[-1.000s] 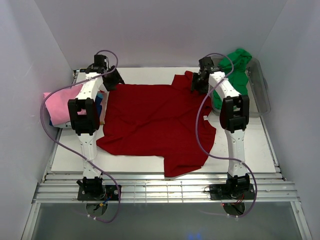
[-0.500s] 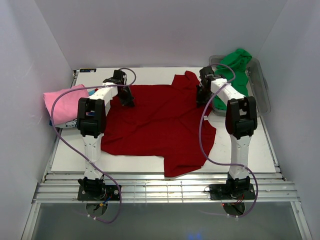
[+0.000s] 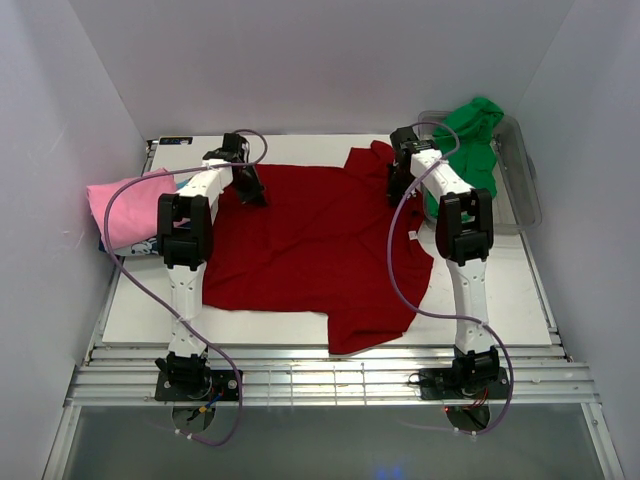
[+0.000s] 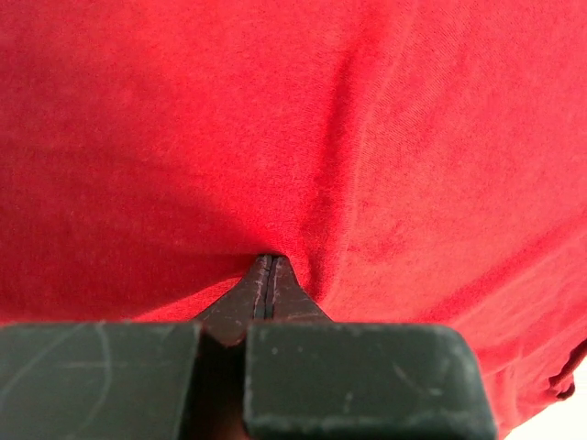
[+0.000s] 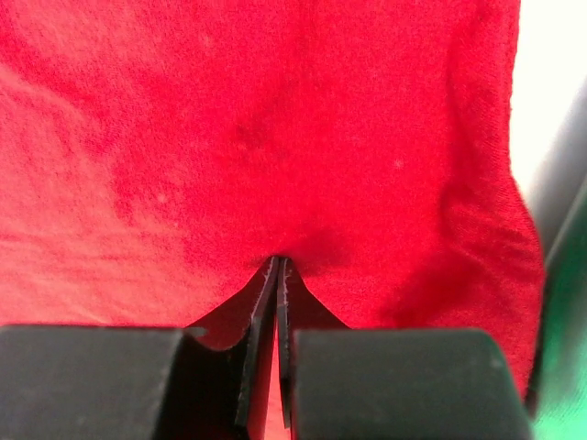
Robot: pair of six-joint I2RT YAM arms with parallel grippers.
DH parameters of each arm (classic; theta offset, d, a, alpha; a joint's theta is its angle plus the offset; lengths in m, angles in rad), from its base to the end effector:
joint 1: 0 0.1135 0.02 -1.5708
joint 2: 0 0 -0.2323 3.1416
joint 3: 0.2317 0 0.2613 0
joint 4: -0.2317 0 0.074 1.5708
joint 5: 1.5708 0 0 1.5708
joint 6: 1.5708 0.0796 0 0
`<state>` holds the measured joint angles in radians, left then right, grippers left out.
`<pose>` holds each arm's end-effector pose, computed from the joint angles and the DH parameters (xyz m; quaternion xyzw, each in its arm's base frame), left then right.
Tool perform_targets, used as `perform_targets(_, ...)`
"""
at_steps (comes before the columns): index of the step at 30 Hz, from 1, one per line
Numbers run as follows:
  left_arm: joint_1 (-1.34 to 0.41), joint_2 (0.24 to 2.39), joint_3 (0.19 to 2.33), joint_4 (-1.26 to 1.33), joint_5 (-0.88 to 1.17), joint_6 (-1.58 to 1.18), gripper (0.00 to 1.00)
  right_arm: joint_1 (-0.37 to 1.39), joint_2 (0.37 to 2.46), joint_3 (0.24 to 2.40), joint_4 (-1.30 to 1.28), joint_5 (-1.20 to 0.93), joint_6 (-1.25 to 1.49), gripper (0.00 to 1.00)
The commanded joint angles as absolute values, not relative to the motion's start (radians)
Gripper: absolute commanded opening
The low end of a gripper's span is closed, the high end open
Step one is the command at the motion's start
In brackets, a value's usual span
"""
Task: Fold and stack the t-shirts
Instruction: Flatten the tshirt out
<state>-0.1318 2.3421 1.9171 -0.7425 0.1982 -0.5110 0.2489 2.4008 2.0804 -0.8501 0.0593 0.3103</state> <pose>0.4917 -0.0810 0.0900 -0.1643 0.9612 -0.1549 0.1585 0.4969 0.1214 0.1058 0.0360 0.9790 0.0269 0.1990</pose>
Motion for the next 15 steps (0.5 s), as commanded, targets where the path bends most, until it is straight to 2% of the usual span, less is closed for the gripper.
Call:
perform_targets(1, -0.101, 2.419, 1.971, -0.772, 0.135, -0.509, 0.00, 0.252, 2.485, 2.169, -0.897, 0.115, 0.319, 0.08)
perform_targets(7, -0.078, 2.506, 2.121, -0.811, 0.146, -0.517, 0.00, 0.233, 2.569, 2.305, -0.897, 0.115, 0.334, 0.08)
perform_targets(15, -0.060, 2.562, 2.163, -0.781, 0.210, -0.520, 0.00, 0.183, 2.595, 2.319, -0.828, 0.020, 0.339, 0.08)
